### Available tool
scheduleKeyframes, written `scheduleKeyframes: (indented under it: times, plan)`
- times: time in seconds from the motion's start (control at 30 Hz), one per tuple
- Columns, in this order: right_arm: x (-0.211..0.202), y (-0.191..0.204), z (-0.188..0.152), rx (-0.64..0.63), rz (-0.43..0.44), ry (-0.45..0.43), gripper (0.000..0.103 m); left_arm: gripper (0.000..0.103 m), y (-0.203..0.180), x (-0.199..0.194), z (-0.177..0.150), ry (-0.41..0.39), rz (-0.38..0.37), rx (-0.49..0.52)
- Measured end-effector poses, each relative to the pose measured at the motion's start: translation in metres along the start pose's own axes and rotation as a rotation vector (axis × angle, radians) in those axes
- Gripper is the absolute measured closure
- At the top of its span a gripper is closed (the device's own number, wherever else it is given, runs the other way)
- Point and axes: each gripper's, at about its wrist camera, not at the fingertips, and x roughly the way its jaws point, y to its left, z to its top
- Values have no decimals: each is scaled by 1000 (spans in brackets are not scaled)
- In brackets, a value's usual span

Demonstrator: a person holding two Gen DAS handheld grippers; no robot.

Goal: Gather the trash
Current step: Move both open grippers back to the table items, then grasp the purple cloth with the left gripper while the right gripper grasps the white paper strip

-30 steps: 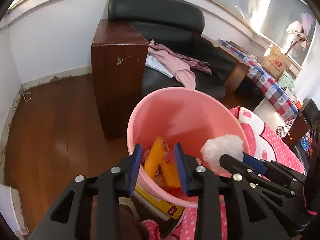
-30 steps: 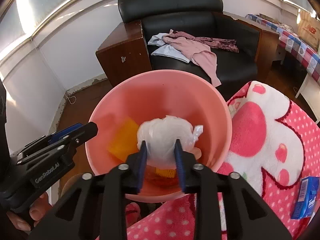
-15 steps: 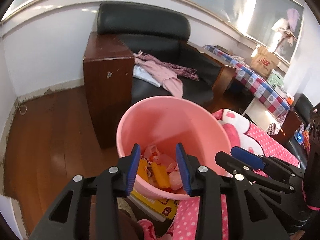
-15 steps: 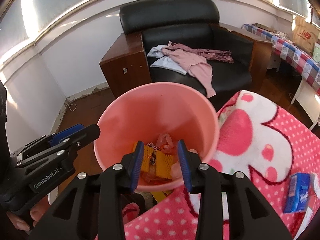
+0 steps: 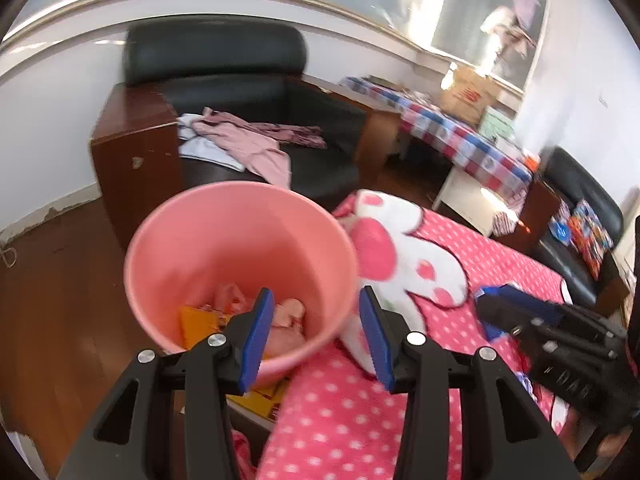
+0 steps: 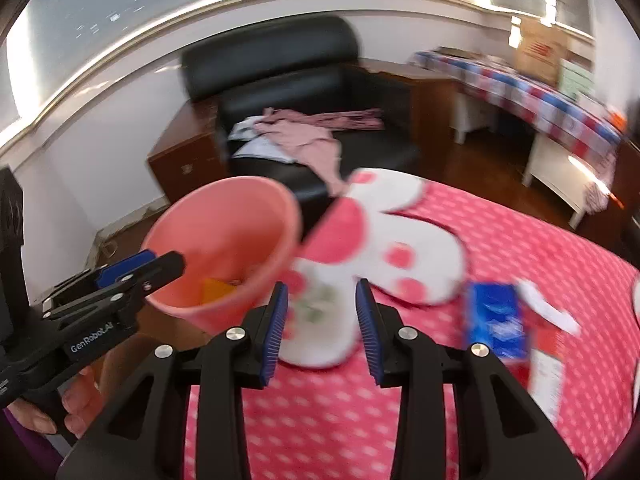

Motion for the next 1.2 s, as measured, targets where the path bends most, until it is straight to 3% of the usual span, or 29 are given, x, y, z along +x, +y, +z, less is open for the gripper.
scheduleKeyframes:
  times: [0.3, 0.5, 0.77, 0.97, 1.2]
  plan:
    - [-34, -104, -25, 136, -142, -30, 67, 59, -62, 16, -14, 65, -59, 111]
    - [-20, -148, -20, 50, -127, 49, 67, 59, -88, 23, -21, 95, -57, 159]
    - [19, -163, -7, -153, -83, 171, 67, 59, -103, 35, -22, 132, -53, 159]
    - [41, -156, -4, -300, -81, 211, 67, 59, -124, 52, -16, 198, -105, 149]
    - [47, -169, 3, -246, -67, 178, 67, 59, -151, 65, -18, 248, -177, 174]
